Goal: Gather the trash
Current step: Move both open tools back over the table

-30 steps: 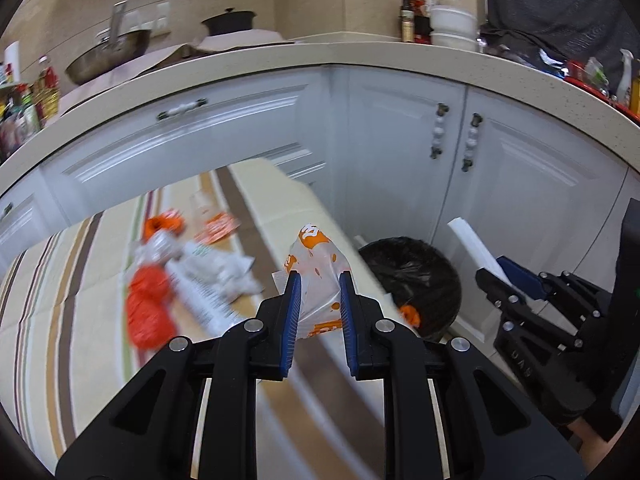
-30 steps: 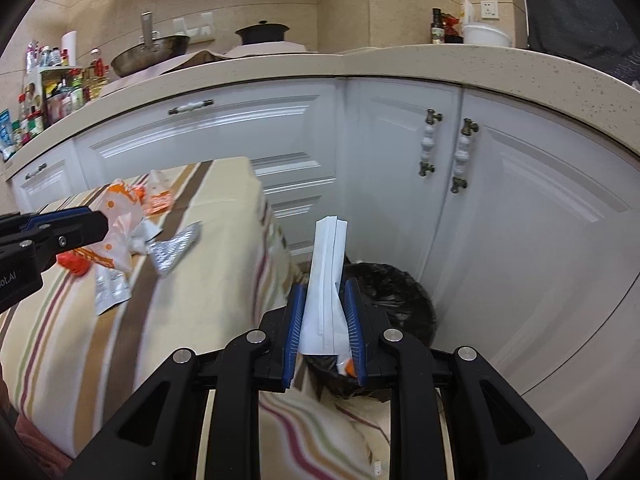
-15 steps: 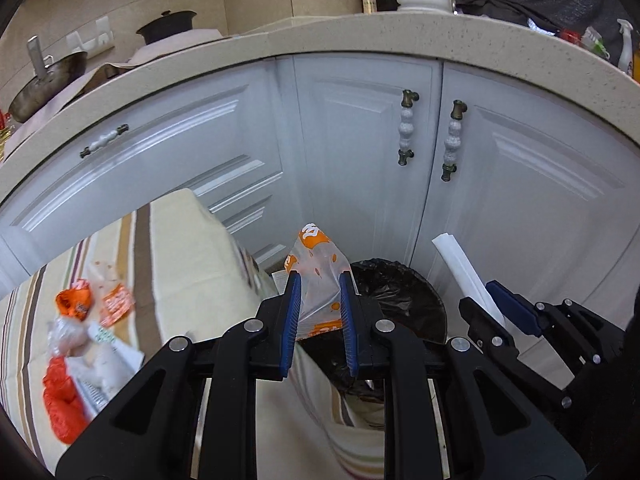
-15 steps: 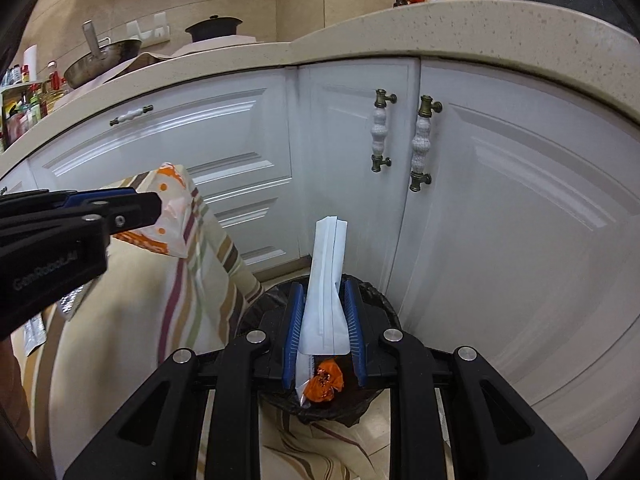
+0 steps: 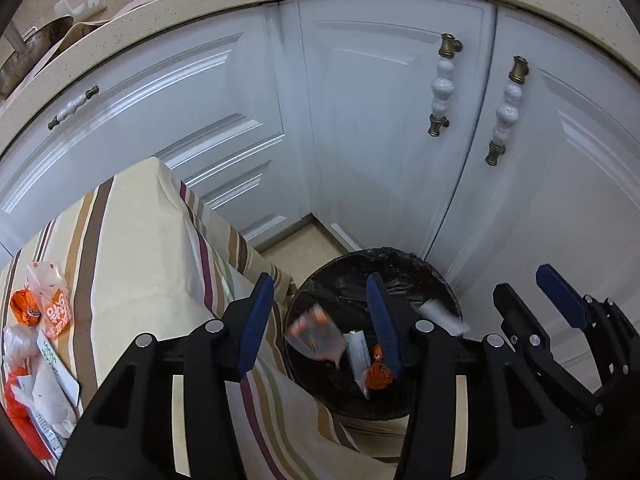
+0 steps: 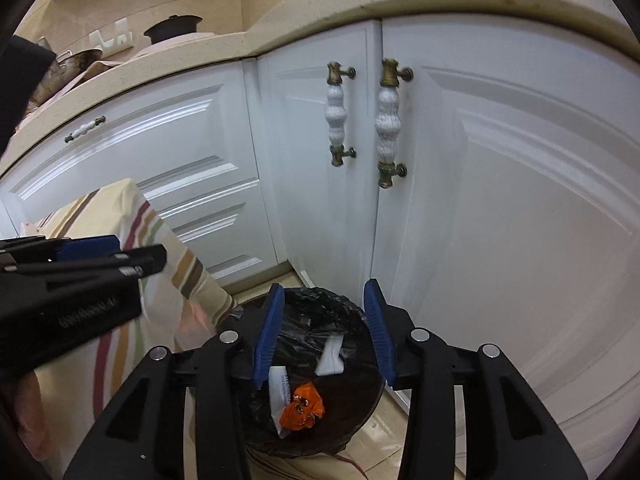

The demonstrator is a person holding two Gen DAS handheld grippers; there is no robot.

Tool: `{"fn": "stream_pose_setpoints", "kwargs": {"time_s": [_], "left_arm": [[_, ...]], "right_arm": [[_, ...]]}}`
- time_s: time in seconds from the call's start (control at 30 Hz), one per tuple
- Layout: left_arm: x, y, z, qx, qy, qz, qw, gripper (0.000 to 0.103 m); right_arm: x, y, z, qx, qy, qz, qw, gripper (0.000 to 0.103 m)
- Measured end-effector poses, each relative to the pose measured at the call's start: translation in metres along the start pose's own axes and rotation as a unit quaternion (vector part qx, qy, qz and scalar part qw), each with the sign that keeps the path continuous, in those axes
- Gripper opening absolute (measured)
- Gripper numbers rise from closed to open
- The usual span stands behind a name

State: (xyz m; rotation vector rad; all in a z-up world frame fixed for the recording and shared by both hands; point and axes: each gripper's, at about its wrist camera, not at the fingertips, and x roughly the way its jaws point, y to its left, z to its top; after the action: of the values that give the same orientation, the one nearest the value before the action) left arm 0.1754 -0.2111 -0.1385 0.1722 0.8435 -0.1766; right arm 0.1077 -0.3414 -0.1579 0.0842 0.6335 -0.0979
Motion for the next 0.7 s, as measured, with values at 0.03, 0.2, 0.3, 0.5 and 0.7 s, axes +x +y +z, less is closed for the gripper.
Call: {"fn": "stream_pose_setpoints", "kwargs": {"time_s": [0.03, 0.2, 0.3, 0.5, 0.7], "left_arm": [[0.0, 0.0, 0.0, 0.002, 0.0, 0.0, 1.0, 0.048], [-0.007, 0.007, 0.002, 0.001, -0.006, -0.006, 1.0, 0.049], [-0.018, 0.014, 0.002, -0.008, -0.011, -0.012, 0.9998, 0.05], [-0.062, 0.041, -0.009, -0.016, -0.038, -0.013, 0.9991, 0.057], [-0.103, 0.093, -0.034, -0.044, -0.051, 0.013, 0.9976, 0.058]], "right_arm": [[0.0, -0.001, -0.001, 0.001, 0.001, -0.002, 1.0, 0.042], [-0.006, -0.003, -0.001, 0.002, 0.001, -0.007, 1.0, 0.043], [-0.017, -0.002, 0.0, 0.007, -0.002, -0.008, 1.0, 0.043], [-0.043, 0.019, 0.004, 0.002, -0.017, 0.005, 1.0, 0.046], [-0.064, 0.066, 0.003, -0.012, -0.022, 0.05, 0.998, 0.047]]}}
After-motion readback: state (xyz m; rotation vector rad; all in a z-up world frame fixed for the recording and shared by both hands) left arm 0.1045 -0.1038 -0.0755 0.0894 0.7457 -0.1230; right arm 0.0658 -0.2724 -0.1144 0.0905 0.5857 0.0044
